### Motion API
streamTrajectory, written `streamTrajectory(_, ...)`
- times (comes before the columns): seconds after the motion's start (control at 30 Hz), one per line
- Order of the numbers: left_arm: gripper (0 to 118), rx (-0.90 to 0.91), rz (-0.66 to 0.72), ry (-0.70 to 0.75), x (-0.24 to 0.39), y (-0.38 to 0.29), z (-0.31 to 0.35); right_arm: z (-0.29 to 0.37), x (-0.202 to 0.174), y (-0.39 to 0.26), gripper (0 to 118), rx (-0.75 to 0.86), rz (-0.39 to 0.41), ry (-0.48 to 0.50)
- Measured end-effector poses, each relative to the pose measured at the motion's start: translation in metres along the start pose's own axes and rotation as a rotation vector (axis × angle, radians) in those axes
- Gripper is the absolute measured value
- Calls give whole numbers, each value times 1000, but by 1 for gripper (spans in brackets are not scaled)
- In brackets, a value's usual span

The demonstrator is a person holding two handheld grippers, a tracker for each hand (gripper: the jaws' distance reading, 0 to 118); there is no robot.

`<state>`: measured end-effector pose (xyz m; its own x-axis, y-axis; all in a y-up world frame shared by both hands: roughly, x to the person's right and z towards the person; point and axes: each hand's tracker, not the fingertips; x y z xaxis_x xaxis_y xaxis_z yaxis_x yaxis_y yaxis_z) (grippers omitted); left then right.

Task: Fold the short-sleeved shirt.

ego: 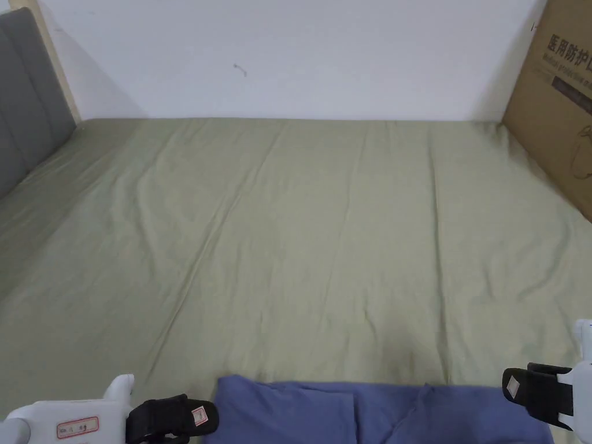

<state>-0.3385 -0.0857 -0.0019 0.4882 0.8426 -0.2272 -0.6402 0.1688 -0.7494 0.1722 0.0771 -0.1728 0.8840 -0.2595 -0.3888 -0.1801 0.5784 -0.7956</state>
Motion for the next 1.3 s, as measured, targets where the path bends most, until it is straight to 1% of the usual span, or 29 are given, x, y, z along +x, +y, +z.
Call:
streamTrajectory(0.07,118,22,48,-151,-8,2,-12,-2,-2,1,0,-12,4,-5)
streamTrajectory(0.13,118,-4,138,-324,-14,7,-29,-3,-5,2,0,-20,18,-18)
streamTrajectory(0.17,118,-48,173,-358,-16,7,-41,-3,-6,2,0,-22,22,-24)
streamTrajectory(0.2,118,-71,168,-363,-14,8,-52,-2,-6,2,0,-19,21,-24)
streamTrajectory(0.27,118,-85,97,-364,-3,6,-63,-1,-6,3,0,-13,14,-9)
streamTrajectory(0.33,118,-98,103,-377,-3,7,-72,1,-11,5,0,-11,11,-5)
streamTrajectory(0.43,118,-88,149,-443,-15,11,-73,-3,-15,7,0,-13,20,-9)
streamTrajectory(0.47,113,-82,160,-449,-19,10,-70,-4,-16,8,0,-14,22,-10)
streamTrajectory(0.5,103,-78,164,-441,-21,10,-68,-6,-17,8,0,-17,21,-8)
streamTrajectory(0.53,69,-70,167,-406,-23,10,-66,-7,-18,8,0,-20,19,-4)
streamTrajectory(0.57,26,-64,165,-336,-27,10,-66,-9,-19,8,0,-24,17,1)
streamTrajectory(0.6,9,-66,180,-234,-31,10,-68,-10,-20,7,0,-27,14,6)
streamTrajectory(0.63,9,-85,268,-137,-38,11,-75,-11,-21,7,0,-30,12,9)
streamTrajectory(0.67,9,-68,279,-247,-35,14,-74,-12,-23,6,0,-34,10,13)
streamTrajectory(0.7,9,-70,167,-197,-20,16,-71,-12,-24,6,0,-38,11,17)
streamTrajectory(0.73,8,-83,126,-126,-11,19,-73,-11,-25,5,0,-39,13,20)
streamTrajectory(0.8,9,-68,129,-75,9,9,-65,-8,-28,4,0,-37,19,27)
streamTrajectory(0.9,9,-37,-38,97,48,7,-50,-2,-26,5,0,-18,15,40)
streamTrajectory(0.93,9,-23,-79,123,41,9,-46,1,-26,5,0,-11,9,49)
streamTrajectory(1.0,9,47,-133,176,59,8,-23,5,-24,5,0,-3,5,63)
streamTrajectory(1.07,9,151,-136,247,80,4,5,6,-25,5,0,1,12,67)
streamTrajectory(1.13,9,221,-244,444,104,2,31,6,-22,4,0,2,20,71)
streamTrajectory(1.2,9,280,-382,684,126,-5,50,8,-21,4,0,4,23,73)
streamTrajectory(1.27,9,326,-431,812,140,-12,60,8,-17,2,0,12,13,87)
streamTrajectory(1.3,9,330,-442,821,146,-14,62,8,-17,2,0,15,9,94)
